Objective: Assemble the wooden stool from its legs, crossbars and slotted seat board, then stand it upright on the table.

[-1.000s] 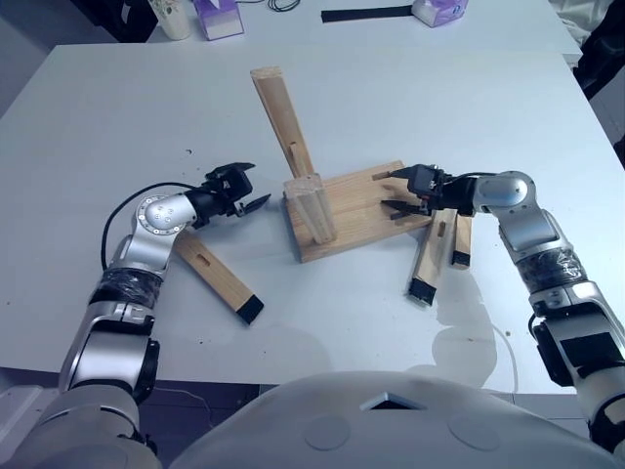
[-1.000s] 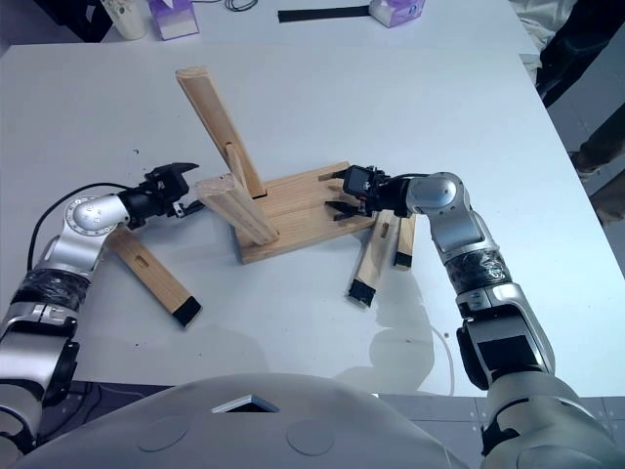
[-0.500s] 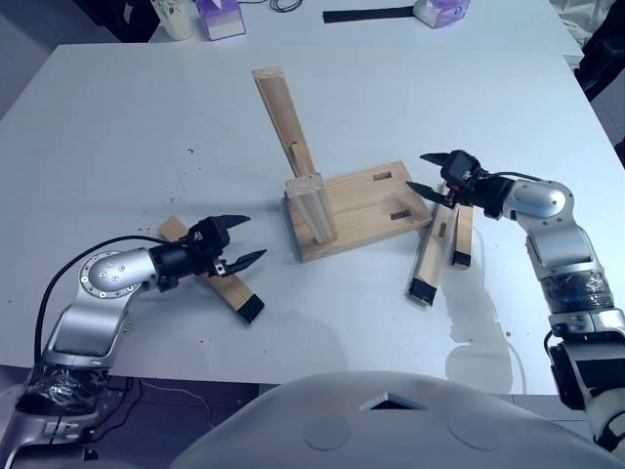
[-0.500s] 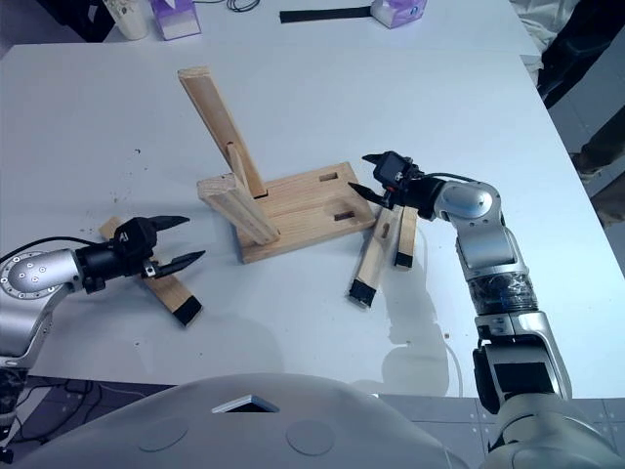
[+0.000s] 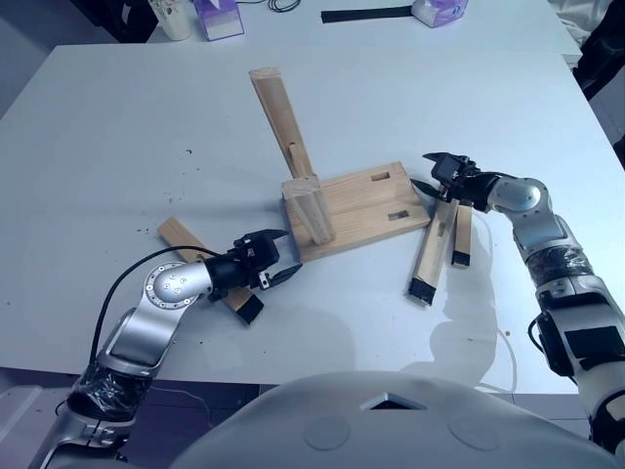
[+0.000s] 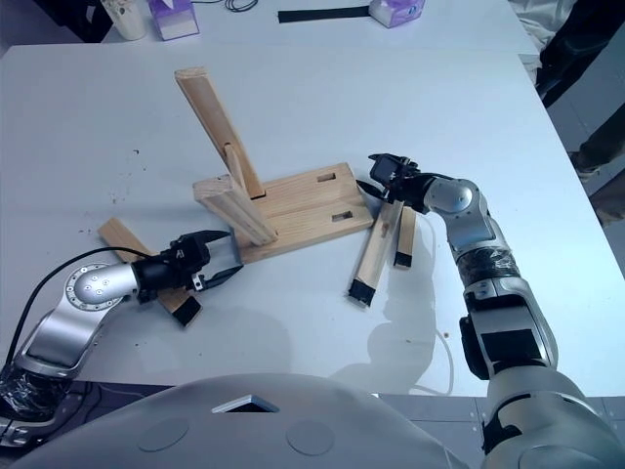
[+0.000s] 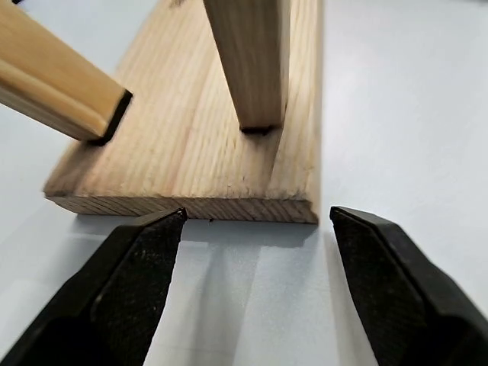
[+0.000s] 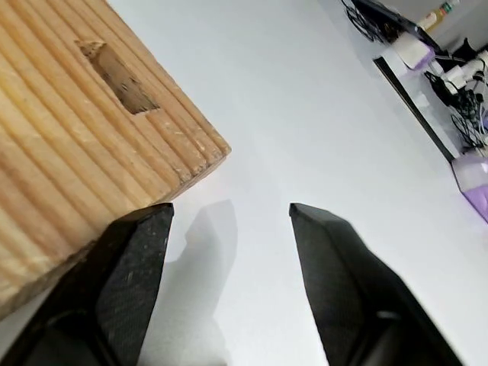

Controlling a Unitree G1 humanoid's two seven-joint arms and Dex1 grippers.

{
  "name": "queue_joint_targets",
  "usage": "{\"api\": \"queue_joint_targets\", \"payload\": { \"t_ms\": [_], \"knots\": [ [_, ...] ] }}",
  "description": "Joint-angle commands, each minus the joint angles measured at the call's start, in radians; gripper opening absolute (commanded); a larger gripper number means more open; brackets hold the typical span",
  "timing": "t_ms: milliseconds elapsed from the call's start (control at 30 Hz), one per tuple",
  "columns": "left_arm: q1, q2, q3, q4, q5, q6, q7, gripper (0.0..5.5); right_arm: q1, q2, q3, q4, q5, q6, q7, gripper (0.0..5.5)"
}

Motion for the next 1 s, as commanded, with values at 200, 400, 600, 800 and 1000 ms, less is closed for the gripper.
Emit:
{"api": "queue_joint_targets", "payload": {
  "t_ms": [200, 400, 600, 800, 1000],
  "knots": [
    [-0.057, 0.002, 0.012, 0.182, 0.084, -0.096, 0.066, 3.52, 0.038, -0.03, 0.05, -0.098, -0.001, -0.037, 0.101, 2.81],
    [-0.118, 0.019, 0.046, 0.327, 0.097, -0.175, 0.082, 3.52, 0.119, -0.085, 0.05, -0.315, 0.037, 0.023, 0.2, 2.81],
    [-0.153, 0.033, 0.065, 0.4, 0.095, -0.216, 0.081, 3.52, 0.09, -0.136, 0.009, -0.416, 0.08, 0.125, 0.266, 2.81],
    [-0.17, 0.033, 0.066, 0.407, 0.09, -0.221, 0.068, 3.52, -0.055, -0.055, -0.001, -0.242, 0.049, 0.096, 0.143, 2.81],
    [-0.2, 0.036, 0.056, 0.422, 0.092, -0.225, 0.042, 3.52, -0.242, 0.12, 0.034, 0.142, -0.043, -0.03, -0.087, 2.81]
  ]
}}
